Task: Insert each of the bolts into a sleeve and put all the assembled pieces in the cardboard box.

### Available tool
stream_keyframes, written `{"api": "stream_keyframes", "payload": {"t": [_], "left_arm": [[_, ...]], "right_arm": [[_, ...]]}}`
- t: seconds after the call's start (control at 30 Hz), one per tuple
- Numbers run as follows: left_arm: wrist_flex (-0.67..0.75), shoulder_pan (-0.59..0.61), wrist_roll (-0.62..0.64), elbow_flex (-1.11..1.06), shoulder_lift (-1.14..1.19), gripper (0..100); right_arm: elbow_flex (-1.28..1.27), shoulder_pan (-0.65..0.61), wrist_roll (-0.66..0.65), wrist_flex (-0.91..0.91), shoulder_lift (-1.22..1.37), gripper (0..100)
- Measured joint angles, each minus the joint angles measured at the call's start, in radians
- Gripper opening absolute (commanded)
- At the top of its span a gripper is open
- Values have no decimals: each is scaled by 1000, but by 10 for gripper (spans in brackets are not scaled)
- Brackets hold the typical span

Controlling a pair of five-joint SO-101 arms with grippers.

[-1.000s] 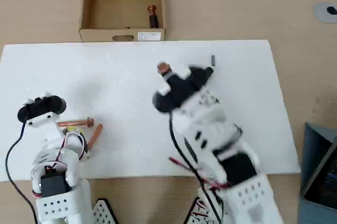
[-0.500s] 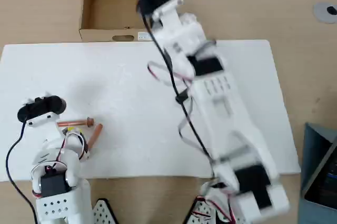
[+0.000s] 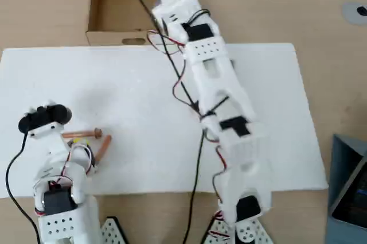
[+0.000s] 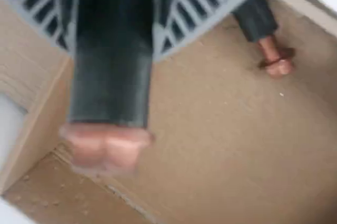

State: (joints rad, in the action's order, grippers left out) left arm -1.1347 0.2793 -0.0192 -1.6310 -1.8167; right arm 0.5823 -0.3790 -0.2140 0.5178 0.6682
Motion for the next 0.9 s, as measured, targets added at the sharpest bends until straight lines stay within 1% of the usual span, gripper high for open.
{"api": "stream_keyframes", "payload": {"t": [0.23,0.33,0.43,0.5,0.57,0.7,0.9], "left_arm": [[0,0,0,0,0,3],[0,0,0,0,0,3],[0,0,0,0,0,3],[0,0,0,0,0,3],[0,0,0,0,0,3],[0,0,0,0,0,3],[0,0,0,0,0,3]], "right_arm": [[253,0,-69,0,236,13],[339,0,-78,46,293,16],[410,0,-78,100,341,78],[453,0,-78,138,364,136],[486,0,-78,183,379,164],[563,-2,-78,242,387,164],[598,-2,-78,253,396,164]]}}
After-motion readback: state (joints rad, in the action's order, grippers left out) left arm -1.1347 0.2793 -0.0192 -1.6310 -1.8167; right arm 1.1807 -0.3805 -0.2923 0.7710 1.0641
